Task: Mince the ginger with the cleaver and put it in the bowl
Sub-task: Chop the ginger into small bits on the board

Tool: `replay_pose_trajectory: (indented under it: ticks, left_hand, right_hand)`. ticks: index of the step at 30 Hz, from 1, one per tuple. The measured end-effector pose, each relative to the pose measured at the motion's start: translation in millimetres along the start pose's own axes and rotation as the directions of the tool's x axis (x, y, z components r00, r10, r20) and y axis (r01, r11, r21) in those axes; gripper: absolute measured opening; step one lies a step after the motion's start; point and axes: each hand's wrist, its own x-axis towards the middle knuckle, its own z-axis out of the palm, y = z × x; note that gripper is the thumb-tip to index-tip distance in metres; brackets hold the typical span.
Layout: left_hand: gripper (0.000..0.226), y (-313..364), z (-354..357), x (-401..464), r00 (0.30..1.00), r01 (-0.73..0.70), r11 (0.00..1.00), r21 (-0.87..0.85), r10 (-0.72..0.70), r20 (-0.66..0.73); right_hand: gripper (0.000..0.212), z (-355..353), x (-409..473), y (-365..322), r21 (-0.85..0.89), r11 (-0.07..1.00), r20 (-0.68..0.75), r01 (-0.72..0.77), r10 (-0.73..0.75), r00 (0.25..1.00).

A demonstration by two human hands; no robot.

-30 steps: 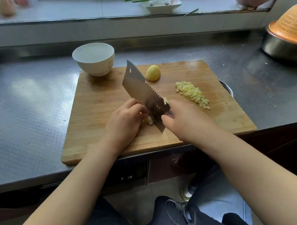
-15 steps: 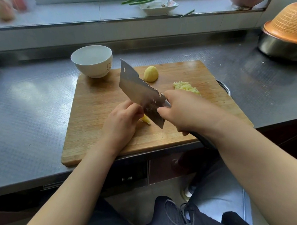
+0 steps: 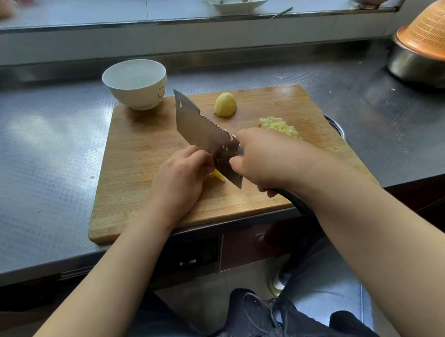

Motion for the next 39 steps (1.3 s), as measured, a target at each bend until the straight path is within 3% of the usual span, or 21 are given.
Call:
replay_pose_trajectory:
  ticks: [10,13,20,23,31,33,34,37,38,39]
  left_hand:
    - [0.007,2.9,-1.2,-0.1,1.0,0.019,1.0,0.014,-0.019,-0.009]
    - [0.003,2.6,-1.5,-0.8,1.0,0.027,1.0,0.009,-0.027,0.011]
    - [0.012,5.0,-3.5,-2.8,0.998,0.028,0.999,0.02,-0.029,0.053]
    - [0.008,7.4,-2.5,-0.7,0.999,0.016,0.999,0.032,-0.018,0.049]
    - [0.004,17.1,4.0,5.9,0.999,0.025,0.999,0.03,-0.025,0.021]
    - [0.007,17.3,-2.3,6.0,0.994,0.033,0.999,-0.032,-0.036,-0.1]
    - [0.007,19.9,-9.5,6.8,0.973,0.023,0.997,-0.076,-0.04,-0.226]
    - [0.008,32.4,-41.2,15.7,0.783,-0.066,0.994,-0.085,-0.001,-0.622]
    - [0.012,36.3,-51.7,20.4,0.746,-0.09,0.994,-0.062,0.026,-0.665]
    - [0.013,37.2,-59.7,24.9,0.759,-0.101,0.993,-0.053,0.043,-0.649]
  right_hand:
    - [0.006,16.4,-2.4,8.0,-0.111,0.994,-0.079,0.009,-0.018,0.997]
    - [0.017,23.0,-2.1,16.7,-0.122,0.992,-0.13,0.008,-0.024,0.991]
    - [0.002,17.0,-0.9,37.0,0.273,0.961,-0.081,0.048,-0.026,0.996]
    - [0.011,16.3,1.5,42.0,0.281,0.957,-0.107,0.075,-0.046,0.993]
    - [0.011,2.0,-2.1,50.2,0.24,0.965,-0.188,0.105,-0.06,0.98]
    - [0.015,2.5,-6.1,50.8,0.195,0.973,-0.226,0.125,-0.079,0.971]
    - [0.018,3.6,-9.2,51.0,0.154,0.98,-0.244,0.125,-0.085,0.966]
    - [0.022,10.3,-18.6,51.5,0.098,0.988,-0.274,0.119,-0.088,0.958]
    - [0.022,14.1,-21.0,51.5,0.109,0.985,-0.27,0.131,-0.098,0.958]
    - [0.021,18.1,-23.4,50.9,0.12,0.982,-0.257,0.146,-0.111,0.96]
